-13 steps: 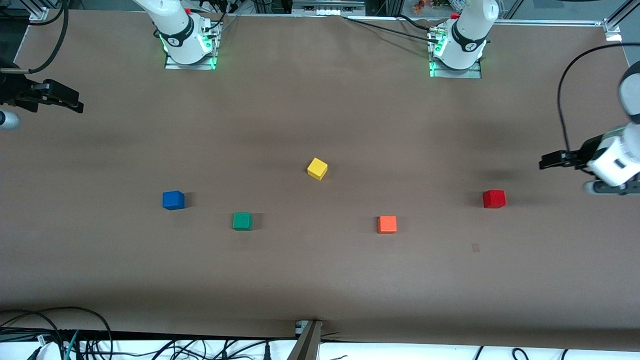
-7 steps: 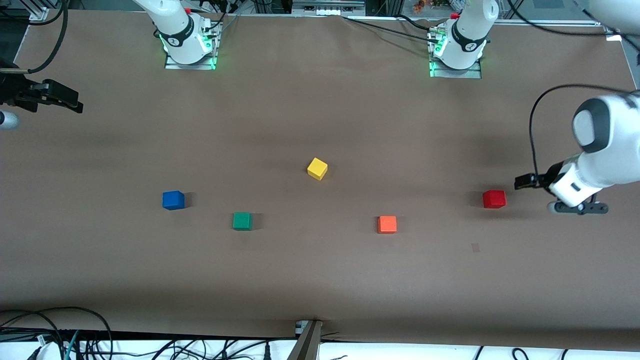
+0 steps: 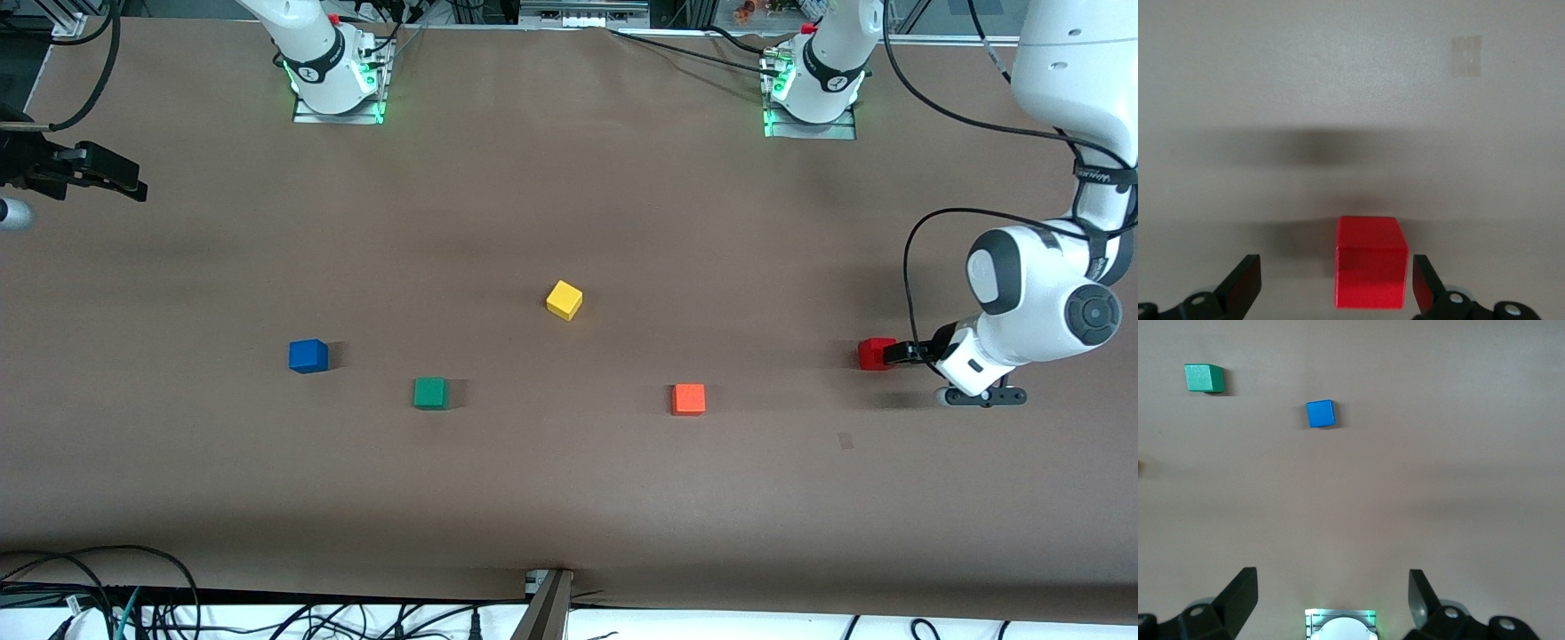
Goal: Pass red block to right arm, stack on blue
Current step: 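Move the left gripper down over the red cube, then close the left gripper on the red cube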
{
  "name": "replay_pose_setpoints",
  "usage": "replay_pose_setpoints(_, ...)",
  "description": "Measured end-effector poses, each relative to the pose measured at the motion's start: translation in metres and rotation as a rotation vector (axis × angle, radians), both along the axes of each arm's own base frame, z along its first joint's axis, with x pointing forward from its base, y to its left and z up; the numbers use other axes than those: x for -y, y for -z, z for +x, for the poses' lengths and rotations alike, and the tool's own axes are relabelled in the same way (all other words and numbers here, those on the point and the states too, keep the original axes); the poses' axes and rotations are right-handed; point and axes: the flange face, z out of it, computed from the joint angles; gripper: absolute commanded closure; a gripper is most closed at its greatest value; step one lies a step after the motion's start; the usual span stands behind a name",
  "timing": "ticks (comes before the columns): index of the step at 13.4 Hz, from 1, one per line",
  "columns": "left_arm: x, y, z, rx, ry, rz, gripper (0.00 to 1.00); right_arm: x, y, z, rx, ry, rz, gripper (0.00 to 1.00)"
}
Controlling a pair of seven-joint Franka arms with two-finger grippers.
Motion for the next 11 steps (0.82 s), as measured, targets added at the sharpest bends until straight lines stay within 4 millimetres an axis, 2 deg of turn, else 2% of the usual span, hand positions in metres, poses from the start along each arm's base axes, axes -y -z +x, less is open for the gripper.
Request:
replay_pose_setpoints(2,0.004,0.008,0.0,-0.006,-0.005,-0.011,0.0,0.0,0.0,0.0,0.0,0.0,0.0,0.0)
replay_pose_setpoints(11,0.011,0.019,-0.002,-0.024,0.005,-0.015,0.0,0.001,0.0,0.0,-0.001,0.001,0.0,0.0)
